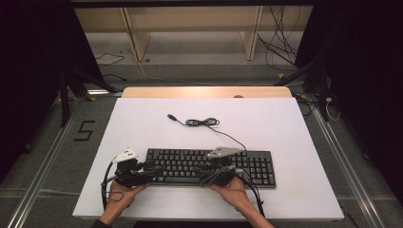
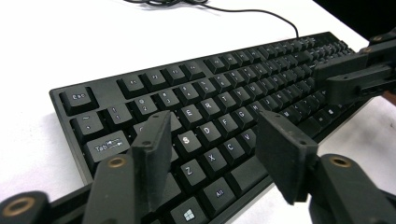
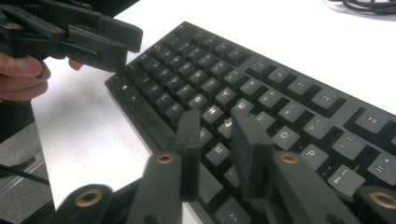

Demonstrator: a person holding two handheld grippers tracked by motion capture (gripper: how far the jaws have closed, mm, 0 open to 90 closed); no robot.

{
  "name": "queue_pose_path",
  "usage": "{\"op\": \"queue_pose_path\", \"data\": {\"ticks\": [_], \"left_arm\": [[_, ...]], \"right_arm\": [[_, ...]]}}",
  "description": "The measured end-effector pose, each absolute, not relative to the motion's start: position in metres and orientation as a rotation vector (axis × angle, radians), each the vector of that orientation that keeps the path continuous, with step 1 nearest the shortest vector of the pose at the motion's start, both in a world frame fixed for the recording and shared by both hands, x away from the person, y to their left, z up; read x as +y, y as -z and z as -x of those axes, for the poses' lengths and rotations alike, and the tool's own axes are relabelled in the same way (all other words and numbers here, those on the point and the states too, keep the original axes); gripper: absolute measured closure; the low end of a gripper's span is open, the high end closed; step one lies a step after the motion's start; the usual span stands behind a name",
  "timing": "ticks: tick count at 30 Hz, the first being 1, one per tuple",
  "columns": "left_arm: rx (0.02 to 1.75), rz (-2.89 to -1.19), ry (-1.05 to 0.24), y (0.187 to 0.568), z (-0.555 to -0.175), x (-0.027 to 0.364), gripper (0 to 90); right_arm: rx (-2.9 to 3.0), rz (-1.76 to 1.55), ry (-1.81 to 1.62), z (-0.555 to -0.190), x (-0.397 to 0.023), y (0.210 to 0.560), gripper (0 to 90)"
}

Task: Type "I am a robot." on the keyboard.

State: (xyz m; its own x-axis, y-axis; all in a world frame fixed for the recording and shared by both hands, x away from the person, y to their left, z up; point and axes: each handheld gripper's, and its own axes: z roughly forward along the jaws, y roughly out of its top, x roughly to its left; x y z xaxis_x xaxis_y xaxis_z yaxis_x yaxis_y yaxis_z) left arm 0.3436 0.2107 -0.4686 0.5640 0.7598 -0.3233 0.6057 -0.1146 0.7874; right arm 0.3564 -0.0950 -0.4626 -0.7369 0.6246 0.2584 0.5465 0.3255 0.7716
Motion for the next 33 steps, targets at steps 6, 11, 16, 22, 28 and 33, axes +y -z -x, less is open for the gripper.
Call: {"op": "queue_pose_path", "data": {"ticks": [6, 11, 16, 22, 28, 33], "left_arm": [[1.121, -1.783, -0.189, 0.467, -0.342, 0.213, 39.2], [1.106, -1.783, -0.191, 0.465, -0.34, 0.213, 36.0], [1.094, -1.782, -0.19, 0.465, -0.339, 0.212, 33.7], [1.086, -1.773, -0.197, 0.464, -0.337, 0.211, 31.7], [1.075, -1.77, -0.197, 0.463, -0.335, 0.21, 30.3], [1.064, -1.762, -0.2, 0.462, -0.334, 0.21, 29.7]], "right_arm": [[2.51, -1.092, -1.369, -0.357, -0.091, 0.465, 83.9], [2.521, -1.089, -1.357, -0.358, -0.087, 0.467, 88.3], [2.532, -1.095, -1.334, -0.36, -0.085, 0.47, 90.0], [2.542, -1.077, -1.301, -0.36, -0.081, 0.473, 90.0], [2.543, -1.088, -1.274, -0.361, -0.079, 0.476, 90.0], [2.545, -1.09, -1.259, -0.361, -0.077, 0.478, 90.0]]}}
